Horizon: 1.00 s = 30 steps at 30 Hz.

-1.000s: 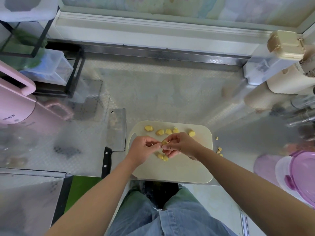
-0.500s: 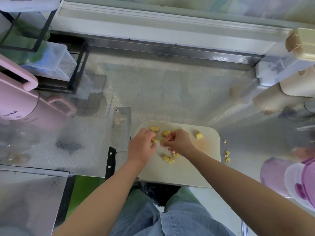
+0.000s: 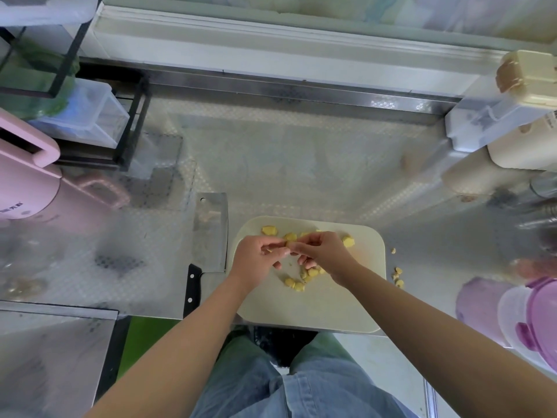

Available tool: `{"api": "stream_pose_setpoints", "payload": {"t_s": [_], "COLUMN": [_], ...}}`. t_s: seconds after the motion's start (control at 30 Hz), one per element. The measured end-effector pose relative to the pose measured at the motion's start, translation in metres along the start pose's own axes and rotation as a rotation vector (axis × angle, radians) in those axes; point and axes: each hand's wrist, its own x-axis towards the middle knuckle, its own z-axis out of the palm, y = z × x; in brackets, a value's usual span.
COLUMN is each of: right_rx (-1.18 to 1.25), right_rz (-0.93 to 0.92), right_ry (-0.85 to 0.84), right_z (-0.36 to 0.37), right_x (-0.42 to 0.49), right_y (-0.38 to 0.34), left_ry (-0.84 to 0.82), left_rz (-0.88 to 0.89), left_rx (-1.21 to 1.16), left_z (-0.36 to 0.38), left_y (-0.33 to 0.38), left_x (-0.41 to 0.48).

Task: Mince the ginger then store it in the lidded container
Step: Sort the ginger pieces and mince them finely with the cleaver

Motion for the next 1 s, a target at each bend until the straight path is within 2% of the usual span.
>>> {"api": "stream_pose_setpoints", "payload": {"t_s": [0.13,0.27,0.63,0.73,0.87,1.0], "right_rx": [0.012,0.014,-0.035,-0.041,-0.143,-0.356], "right_rz": [-0.049,-0.118,-0.119,-0.115,-0.107,-0.182], "right_ry": [-0.002,0.095,0.078,0.118,0.205,0.264], "right_z": [-0.001,0.004,0.005,0.010,0.023,0.037], "right_x": [-0.003,-0.006,-0.005,-0.003,0.006,0.014], "right_y": [0.002,0.004,0.004,0.000,0.002,0.006], "left_ry": [0.058,0.086,0.114,0.158,0.317,0.228], "left_rz": [-0.093,-0.130,-0.131,-0.054,0.056,0.117], "left_rx": [-0.173,-0.240,-0.153,0.033,0.500,0.673], "left_z": [0.002,0.005,0.010,0.005,-0.007,-0.010], "left_y": [0.003,0.006,-0.008,-0.009,-0.009,-0.014], "left_x": [-0.003,-0.007,-0.006,-0.006,-0.011,-0.010]}}
